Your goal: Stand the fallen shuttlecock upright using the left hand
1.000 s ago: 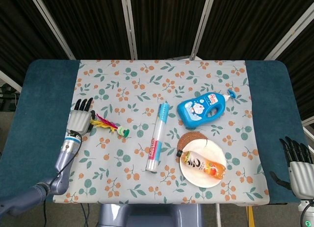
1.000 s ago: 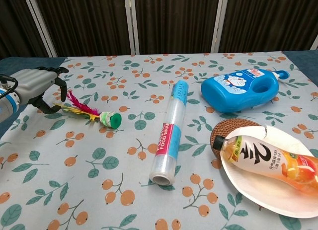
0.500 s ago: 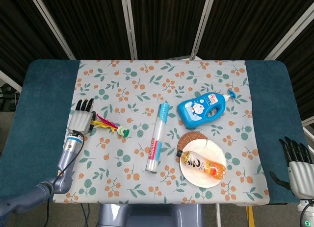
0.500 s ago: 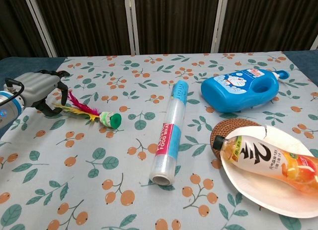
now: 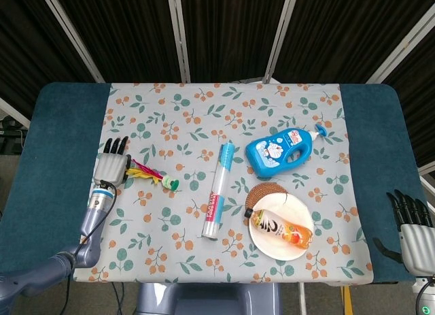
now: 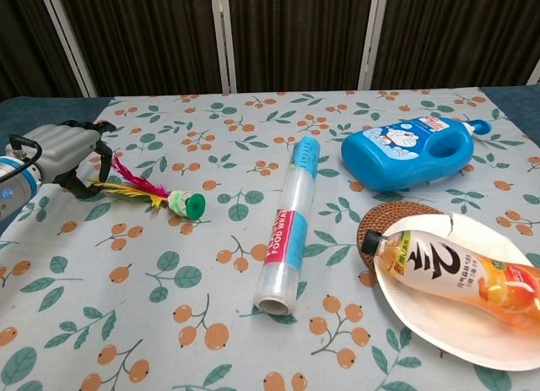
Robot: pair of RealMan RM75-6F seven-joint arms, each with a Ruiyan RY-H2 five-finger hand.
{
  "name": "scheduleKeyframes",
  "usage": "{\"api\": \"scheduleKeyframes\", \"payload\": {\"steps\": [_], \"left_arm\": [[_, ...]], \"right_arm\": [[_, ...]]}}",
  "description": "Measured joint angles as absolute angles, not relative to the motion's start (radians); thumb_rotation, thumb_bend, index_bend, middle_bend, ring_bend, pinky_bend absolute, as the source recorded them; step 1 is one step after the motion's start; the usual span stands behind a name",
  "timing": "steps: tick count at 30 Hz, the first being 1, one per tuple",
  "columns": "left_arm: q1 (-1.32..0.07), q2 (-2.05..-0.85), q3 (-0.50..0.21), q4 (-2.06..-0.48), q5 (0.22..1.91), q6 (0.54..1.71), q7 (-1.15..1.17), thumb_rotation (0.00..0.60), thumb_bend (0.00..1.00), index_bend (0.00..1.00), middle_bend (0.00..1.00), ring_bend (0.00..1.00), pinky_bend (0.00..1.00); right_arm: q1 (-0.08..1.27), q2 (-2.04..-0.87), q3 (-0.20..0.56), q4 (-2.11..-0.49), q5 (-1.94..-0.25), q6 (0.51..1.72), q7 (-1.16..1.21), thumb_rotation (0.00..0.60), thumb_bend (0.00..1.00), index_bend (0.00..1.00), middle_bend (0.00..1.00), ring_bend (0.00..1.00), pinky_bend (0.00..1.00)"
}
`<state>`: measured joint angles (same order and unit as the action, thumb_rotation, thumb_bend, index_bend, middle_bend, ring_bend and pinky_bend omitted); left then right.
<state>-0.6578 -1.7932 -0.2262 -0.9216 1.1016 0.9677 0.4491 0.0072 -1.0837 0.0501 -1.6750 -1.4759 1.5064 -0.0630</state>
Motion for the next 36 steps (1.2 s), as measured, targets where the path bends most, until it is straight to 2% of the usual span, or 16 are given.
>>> {"api": "scheduleKeyframes", "payload": {"steps": [4,10,21,36], "left_arm": [[-0.660,-1.798,-0.225,-0.908,1.098,0.963,0.447,0.600,0.45,0.55,0.00,0.00,0.00],[-0.660,-1.801,-0.223,-0.901,1.095,0.962,0.448,0.600,0.52,0.57,0.00,0.00,0.00],[-0.660,-1.785,-0.225,-0.930,1.113,0.988,0.436,0.600,0.52,0.57,0.00,0.00,0.00],[-0.668,-1.667,-0.242,-1.148,1.178,1.079,0.455,0.600,0.52,0.60,0.00,0.00,0.00]], "right_arm": [[0.007,-1.083,0.050,-1.676,-1.474,1.505,-0.063,0.600,0.12,0.00,0.00,0.00,0.00],[0.007,-1.083,0.050,-1.677,-1.475,1.506,-0.064,0.600,0.12,0.00,0.00,0.00,0.00],[0.007,-1.083,0.051,-1.677,-1.474,1.505,-0.064,0.600,0.12,0.00,0.00,0.00,0.00],[0.007,-1.086,0.052,-1.676,-1.475,1.507,-0.069,0.600,0.12,0.00,0.00,0.00,0.00]]}}
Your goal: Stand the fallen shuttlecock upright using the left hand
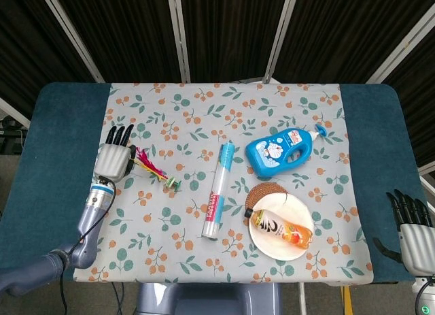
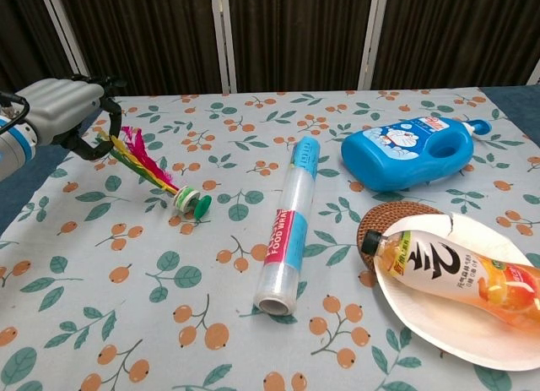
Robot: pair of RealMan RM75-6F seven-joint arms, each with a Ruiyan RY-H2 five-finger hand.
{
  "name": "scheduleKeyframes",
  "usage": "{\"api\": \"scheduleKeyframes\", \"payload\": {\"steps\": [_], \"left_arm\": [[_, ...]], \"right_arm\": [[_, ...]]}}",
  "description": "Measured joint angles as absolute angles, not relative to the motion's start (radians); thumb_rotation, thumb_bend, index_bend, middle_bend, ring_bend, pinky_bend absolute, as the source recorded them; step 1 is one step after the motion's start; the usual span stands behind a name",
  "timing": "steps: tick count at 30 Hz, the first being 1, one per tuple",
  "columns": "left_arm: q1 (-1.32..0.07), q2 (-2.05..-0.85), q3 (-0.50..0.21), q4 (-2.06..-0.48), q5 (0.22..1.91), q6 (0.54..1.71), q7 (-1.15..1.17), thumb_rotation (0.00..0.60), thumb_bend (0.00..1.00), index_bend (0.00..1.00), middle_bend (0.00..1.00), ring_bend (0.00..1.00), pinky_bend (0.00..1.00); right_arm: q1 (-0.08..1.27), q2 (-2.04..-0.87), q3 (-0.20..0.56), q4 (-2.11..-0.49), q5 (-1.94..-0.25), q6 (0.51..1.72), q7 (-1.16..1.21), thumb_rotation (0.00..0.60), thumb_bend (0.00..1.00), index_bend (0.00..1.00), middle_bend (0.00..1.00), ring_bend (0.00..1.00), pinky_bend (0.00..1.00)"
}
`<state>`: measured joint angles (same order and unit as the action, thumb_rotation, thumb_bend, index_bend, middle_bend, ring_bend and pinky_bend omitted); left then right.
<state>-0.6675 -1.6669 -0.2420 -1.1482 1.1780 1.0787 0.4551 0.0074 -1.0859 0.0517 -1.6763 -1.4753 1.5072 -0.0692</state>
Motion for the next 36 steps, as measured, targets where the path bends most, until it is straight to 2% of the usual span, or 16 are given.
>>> {"api": "scheduleKeyframes", "payload": {"steps": [19,36], "left_arm": [[-0.698,-1.448,-0.258,-1.548,1.261,1.148,0.616,0.600,0.52,0.61,0.00,0.00,0.00],[-0.674,-1.363,-0.208,-1.659,1.302,1.177,0.624,0.600,0.52,0.61,0.00,0.00,0.00]], "right_arm": [[0.008,-1.087,0.055,-1.677,-1.468,1.506,-0.076,0.600,0.12,0.00,0.00,0.00,0.00],[0.008,-1.089,0.055,-1.678,-1.466,1.506,-0.083,0.600,0.13,0.00,0.00,0.00,0.00]]}}
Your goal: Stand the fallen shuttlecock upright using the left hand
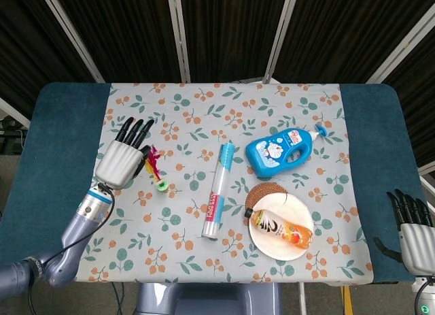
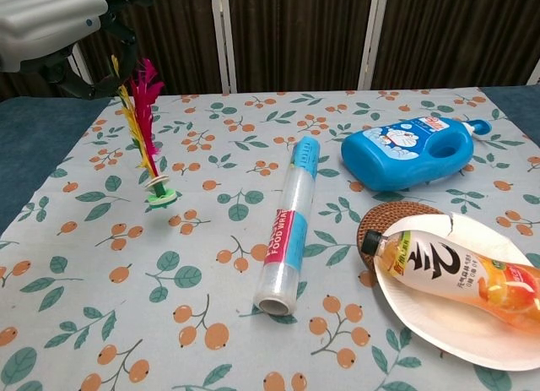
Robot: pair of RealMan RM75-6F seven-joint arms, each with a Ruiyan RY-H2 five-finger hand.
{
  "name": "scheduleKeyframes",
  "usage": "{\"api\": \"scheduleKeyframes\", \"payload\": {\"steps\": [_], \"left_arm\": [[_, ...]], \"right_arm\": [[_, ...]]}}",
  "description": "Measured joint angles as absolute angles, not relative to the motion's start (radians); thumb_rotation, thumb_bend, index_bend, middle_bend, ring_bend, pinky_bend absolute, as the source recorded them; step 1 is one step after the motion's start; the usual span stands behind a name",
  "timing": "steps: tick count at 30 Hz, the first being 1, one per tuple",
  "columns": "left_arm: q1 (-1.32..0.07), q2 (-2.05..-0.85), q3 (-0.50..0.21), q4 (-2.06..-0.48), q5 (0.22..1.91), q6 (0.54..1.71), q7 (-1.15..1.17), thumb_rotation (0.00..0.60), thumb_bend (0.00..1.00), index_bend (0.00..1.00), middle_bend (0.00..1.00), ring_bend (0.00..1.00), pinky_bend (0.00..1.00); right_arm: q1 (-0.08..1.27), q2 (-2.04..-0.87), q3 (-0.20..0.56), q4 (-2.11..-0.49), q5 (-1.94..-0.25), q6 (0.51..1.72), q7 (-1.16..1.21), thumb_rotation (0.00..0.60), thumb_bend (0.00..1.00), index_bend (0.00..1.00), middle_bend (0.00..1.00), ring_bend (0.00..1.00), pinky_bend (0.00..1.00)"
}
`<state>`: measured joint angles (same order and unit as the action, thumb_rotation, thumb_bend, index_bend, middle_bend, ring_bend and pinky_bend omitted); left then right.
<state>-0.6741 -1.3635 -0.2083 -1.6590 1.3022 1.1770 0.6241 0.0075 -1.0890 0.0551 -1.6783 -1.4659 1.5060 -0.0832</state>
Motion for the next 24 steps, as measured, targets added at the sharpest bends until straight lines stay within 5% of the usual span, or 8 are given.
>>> {"api": "scheduleKeyframes", "payload": {"steps": [20,24], "left_arm": [[-0.650,-1.370,-0.142,-1.648,1.326,1.170,0.598,0.600,0.52,0.60,0.00,0.00,0.00],[-0.650,-1.374,-0.137,-1.648,1.327,1.168,0.597,0.600,0.47,0.49,0.00,0.00,0.00]], "right_arm": [[0.007,-1.090,0.055,-1.679,-1.464,1.505,-0.087,0.600,0.12,0.00,0.00,0.00,0.00],[0.007,-1.090,0.055,-1.679,-1.465,1.506,-0.088,0.600,0.12,0.00,0.00,0.00,0.00]]}}
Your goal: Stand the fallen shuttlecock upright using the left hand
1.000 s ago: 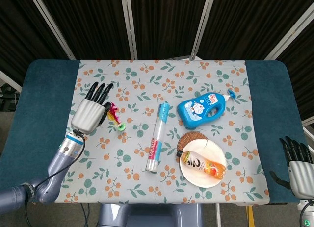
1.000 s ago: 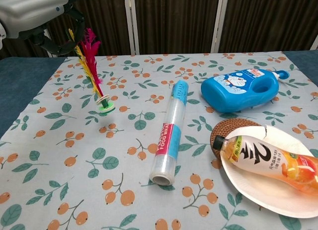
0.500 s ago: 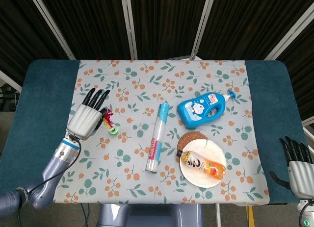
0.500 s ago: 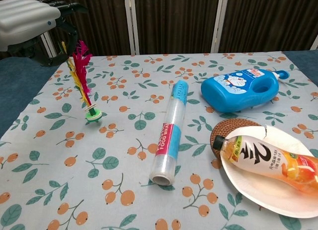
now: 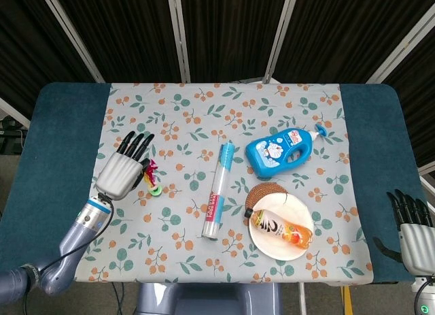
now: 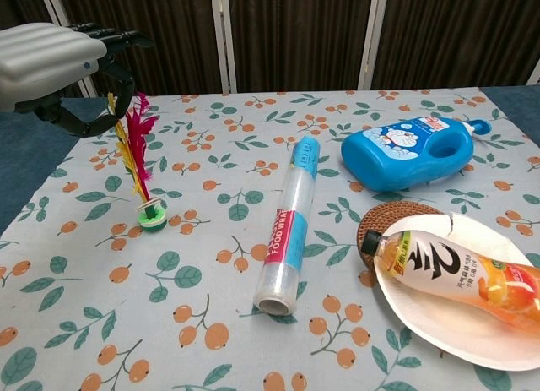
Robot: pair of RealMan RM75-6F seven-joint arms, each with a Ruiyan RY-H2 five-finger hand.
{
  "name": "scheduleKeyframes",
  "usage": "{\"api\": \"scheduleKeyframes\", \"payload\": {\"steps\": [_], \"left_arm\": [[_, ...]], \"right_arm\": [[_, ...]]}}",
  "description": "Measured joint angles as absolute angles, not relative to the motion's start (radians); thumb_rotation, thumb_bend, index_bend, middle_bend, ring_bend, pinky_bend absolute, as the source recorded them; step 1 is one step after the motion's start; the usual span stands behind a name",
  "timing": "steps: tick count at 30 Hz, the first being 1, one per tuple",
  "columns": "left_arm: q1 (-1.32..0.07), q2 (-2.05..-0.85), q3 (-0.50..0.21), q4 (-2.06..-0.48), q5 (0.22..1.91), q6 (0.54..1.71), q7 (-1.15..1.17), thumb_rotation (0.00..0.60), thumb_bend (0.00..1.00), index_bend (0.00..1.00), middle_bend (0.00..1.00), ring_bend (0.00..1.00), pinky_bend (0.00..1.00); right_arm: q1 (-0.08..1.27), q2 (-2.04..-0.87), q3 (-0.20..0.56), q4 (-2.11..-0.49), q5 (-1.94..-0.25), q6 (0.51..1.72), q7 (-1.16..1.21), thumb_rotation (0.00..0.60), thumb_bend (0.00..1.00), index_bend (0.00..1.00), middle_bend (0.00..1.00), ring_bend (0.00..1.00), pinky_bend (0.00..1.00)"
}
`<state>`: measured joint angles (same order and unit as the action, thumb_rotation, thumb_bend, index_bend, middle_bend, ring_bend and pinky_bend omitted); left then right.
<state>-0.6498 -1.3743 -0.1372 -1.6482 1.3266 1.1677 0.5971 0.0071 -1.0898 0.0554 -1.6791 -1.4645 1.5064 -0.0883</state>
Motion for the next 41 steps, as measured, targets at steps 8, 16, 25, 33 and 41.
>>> {"api": "scheduleKeyframes", "payload": {"steps": [8,16,25,33,41], "left_arm": [[-0.646,-1.374,-0.137,-1.656,1.344,1.179,0.567,0.600,0.29,0.13,0.00,0.00,0.00],[-0.635,-1.341,-0.153,-1.711,1.367,1.211,0.515,0.600,0.29,0.12,0.00,0.00,0.00],[-0.508,-1.224,-0.105,-1.828,1.400,1.341,0.445,0.600,0.24,0.09,0.00,0.00,0.00],[-0.327,-1.136,0.017,-1.807,1.448,1.488,0.330,0.600,0.11,0.00,0.00,0.00,0.00],[-0.198,-1.126,0.084,-1.680,1.501,1.601,0.267,0.600,0.05,0.00,0.00,0.00,0.00]], "right_arm": [[0.007,-1.090,0.055,-1.679,-1.465,1.505,-0.089,0.600,0.12,0.00,0.00,0.00,0.00],[0.008,-1.090,0.056,-1.677,-1.463,1.504,-0.089,0.600,0.12,0.00,0.00,0.00,0.00],[0.009,-1.088,0.054,-1.678,-1.461,1.498,-0.099,0.600,0.12,0.00,0.00,0.00,0.00],[0.011,-1.086,0.051,-1.682,-1.461,1.493,-0.116,0.600,0.12,0.00,0.00,0.00,0.00],[0.014,-1.088,0.051,-1.682,-1.464,1.491,-0.125,0.600,0.12,0.00,0.00,0.00,0.00]]}}
